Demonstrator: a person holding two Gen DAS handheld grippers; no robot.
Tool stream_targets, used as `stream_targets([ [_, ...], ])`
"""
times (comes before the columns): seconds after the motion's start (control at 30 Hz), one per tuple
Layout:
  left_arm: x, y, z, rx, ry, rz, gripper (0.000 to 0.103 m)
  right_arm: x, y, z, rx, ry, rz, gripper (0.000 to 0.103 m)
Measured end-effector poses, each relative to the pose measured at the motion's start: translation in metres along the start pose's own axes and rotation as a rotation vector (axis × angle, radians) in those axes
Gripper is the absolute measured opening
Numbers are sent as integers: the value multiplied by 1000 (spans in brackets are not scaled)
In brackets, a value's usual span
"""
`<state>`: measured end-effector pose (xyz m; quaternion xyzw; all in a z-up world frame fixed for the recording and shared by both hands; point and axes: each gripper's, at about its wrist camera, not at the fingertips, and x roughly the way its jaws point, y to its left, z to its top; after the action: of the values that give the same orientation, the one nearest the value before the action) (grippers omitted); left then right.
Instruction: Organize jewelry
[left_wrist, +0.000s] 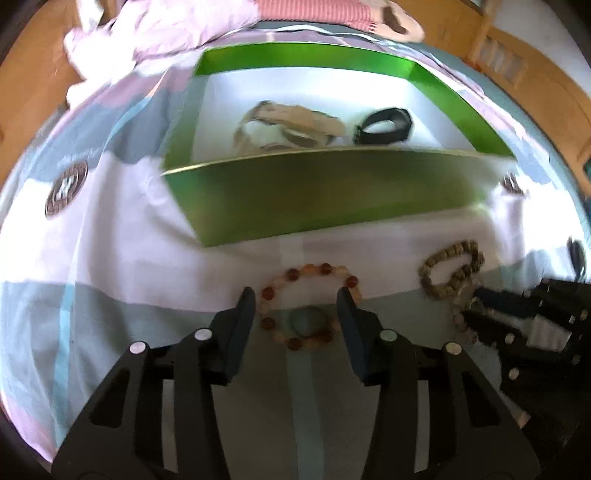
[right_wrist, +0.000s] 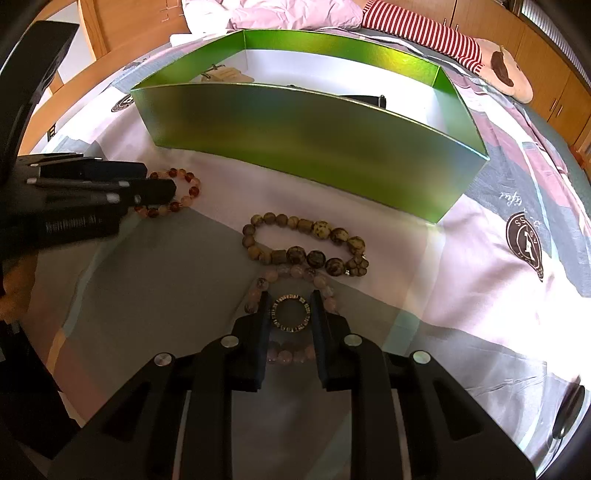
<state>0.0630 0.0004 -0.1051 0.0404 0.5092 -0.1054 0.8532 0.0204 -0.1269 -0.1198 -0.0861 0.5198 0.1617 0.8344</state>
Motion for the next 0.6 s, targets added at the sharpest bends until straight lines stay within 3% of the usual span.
stream_targets([
  [0.1,1,-7,-3,47,3,6,48,0,0,0,1,0,-1,22],
  [0.23,5,-3,-3,26,6,-11,49,1,1,0,0,-1,-5,22],
  [0.27,5,-2,-3,21,5,-14,43,1,1,0,-1,-2,-7,22],
  [0.3,7,-2,-3,26,10,3,29,1,2,0,-2,-5,-8,21],
  [0.37,8,-4,-4,47,6,22,28,-1,3,-1,-1,-12,-10,21],
  [0.47,0,-3,-4,39,-6,9,11,-9,0,-1,11,-40,-12,21],
  [0.6,-18,9,1,4,-55,-3,8,-27,-17,2,79,-103,-4,21],
])
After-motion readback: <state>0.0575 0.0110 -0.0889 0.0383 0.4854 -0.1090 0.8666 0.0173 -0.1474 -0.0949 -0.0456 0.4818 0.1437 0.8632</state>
